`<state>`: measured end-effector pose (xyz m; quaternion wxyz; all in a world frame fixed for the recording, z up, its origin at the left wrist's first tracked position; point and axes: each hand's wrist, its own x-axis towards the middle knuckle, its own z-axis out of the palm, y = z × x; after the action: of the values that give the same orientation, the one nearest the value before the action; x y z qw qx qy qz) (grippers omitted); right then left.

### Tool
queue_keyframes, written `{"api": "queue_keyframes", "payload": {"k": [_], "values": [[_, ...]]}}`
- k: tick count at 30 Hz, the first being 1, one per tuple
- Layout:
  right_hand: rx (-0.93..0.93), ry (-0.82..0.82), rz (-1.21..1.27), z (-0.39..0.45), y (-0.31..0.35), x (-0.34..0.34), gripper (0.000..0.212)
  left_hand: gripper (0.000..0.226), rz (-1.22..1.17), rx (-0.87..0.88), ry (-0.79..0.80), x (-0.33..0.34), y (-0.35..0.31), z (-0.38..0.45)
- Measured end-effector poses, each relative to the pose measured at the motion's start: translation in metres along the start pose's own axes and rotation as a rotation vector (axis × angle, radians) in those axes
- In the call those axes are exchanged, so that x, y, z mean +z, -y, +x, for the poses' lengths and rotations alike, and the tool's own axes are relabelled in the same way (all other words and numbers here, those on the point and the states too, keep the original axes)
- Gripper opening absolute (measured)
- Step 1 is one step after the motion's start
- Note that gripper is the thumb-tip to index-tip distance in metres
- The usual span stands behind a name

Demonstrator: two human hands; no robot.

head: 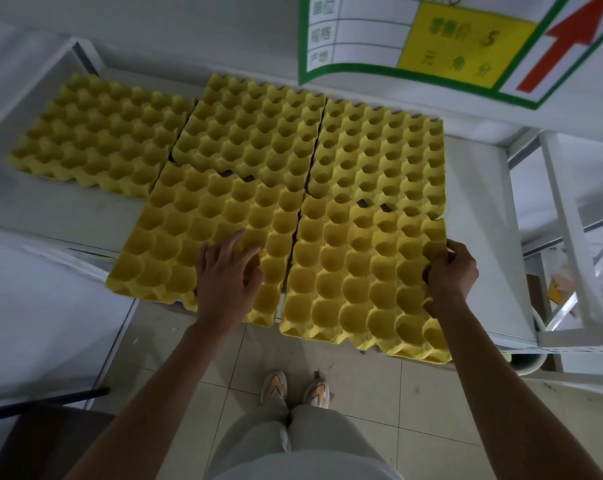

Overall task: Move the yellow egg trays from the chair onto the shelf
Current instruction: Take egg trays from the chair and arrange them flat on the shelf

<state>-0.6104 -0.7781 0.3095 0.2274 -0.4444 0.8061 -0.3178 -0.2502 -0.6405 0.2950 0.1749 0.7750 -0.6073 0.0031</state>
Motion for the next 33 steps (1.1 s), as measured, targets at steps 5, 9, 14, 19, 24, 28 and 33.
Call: {"api": "queue_keyframes", "payload": {"k": [5, 9, 14, 19, 24, 28, 33], "values": [[0.067, -0.006, 0.055, 0.003, 0.001, 0.001, 0.038, 0.041, -0.003, -0.014, -0.014, 0.0, -0.005, -0.001], [0.074, -0.025, 0.055, 0.0, 0.002, 0.004, 0.036, 0.041, -0.005, -0.024, -0.019, 0.001, -0.006, 0.0], [0.183, 0.082, 0.147, 0.002, 0.003, -0.004, 0.043, 0.04, 0.015, -0.018, -0.045, 0.003, -0.006, -0.002], [0.129, 0.185, 0.186, 0.007, 0.009, -0.012, 0.054, 0.04, 0.011, -0.01, -0.053, 0.007, -0.005, -0.001], [0.01, 0.233, 0.176, 0.029, 0.04, 0.004, 0.018, 0.041, 0.013, -0.009, -0.047, 0.009, -0.003, -0.001], [-0.008, 0.219, 0.051, 0.033, 0.052, 0.011, 0.041, 0.041, 0.017, 0.005, -0.056, 0.013, 0.001, -0.001], [-0.106, 0.195, -0.017, 0.035, 0.043, 0.013, 0.043, 0.041, 0.001, 0.015, -0.053, 0.017, 0.002, 0.0]]}}
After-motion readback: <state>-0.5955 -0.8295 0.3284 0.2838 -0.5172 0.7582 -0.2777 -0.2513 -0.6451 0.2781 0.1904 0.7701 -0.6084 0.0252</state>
